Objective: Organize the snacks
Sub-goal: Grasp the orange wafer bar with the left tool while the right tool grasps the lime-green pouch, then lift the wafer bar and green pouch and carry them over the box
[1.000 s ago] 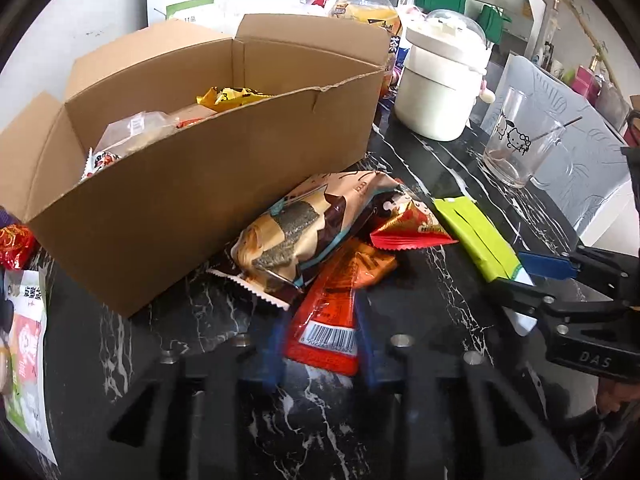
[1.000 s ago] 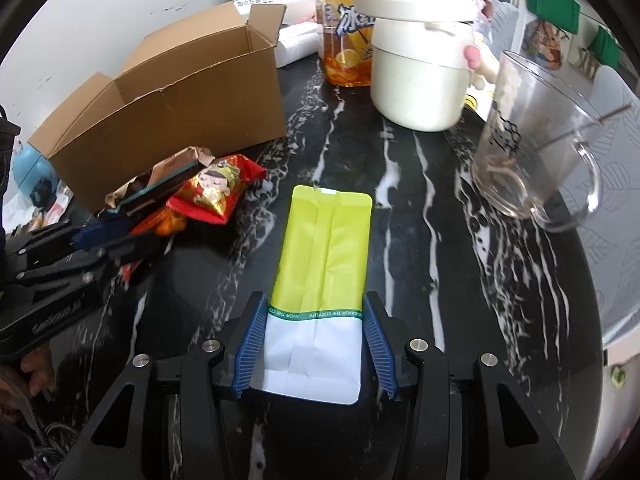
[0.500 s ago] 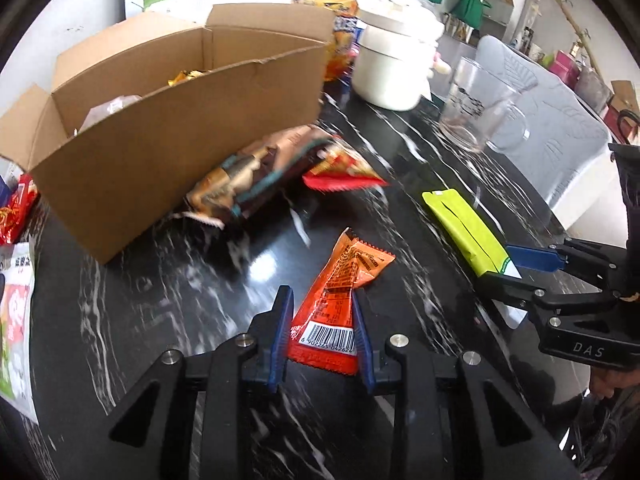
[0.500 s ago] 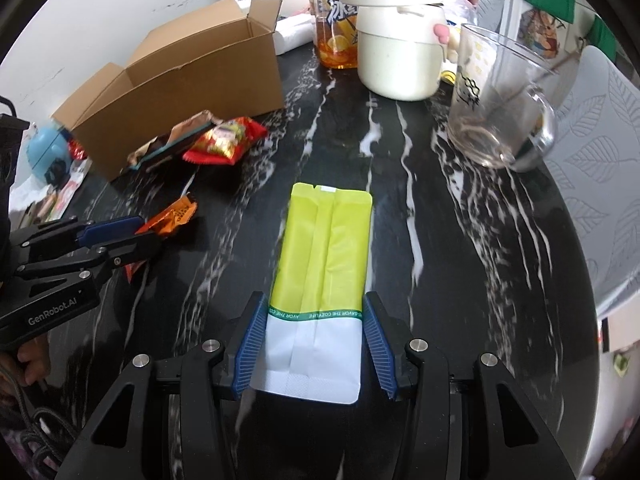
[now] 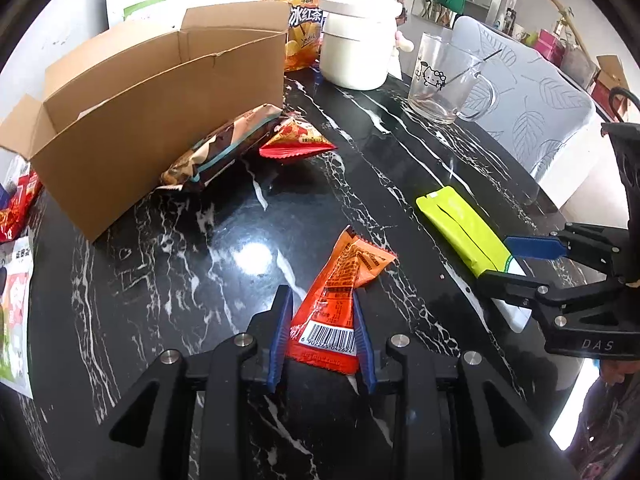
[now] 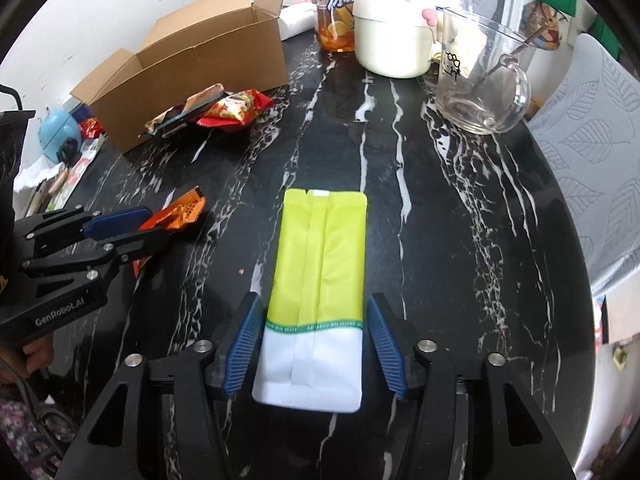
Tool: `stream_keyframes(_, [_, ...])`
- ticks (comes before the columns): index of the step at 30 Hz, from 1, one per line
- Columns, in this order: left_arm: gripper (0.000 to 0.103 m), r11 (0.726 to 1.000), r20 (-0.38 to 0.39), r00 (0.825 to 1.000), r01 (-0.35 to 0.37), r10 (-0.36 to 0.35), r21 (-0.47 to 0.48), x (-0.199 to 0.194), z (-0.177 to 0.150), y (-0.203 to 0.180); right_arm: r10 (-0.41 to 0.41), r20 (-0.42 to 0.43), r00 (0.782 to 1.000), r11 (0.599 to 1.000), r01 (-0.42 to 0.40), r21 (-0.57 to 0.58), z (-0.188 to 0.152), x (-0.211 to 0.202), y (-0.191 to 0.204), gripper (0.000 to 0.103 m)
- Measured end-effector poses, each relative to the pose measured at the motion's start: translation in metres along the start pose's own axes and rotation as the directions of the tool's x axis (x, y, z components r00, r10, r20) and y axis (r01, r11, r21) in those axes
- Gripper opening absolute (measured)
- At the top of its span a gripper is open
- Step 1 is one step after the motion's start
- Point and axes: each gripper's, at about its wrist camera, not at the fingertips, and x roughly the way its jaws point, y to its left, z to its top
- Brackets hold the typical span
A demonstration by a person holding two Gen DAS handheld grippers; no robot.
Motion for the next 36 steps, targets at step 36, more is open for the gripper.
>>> stream_keyframes(36, [0.022,0.997,0.016,0.999,0.042,-0.041,-0.062,-0.007,0.008,0.008,0.088,0.056,0.995,0.996,-0.087,-0.018,0.009,0.001,0.015,0.043])
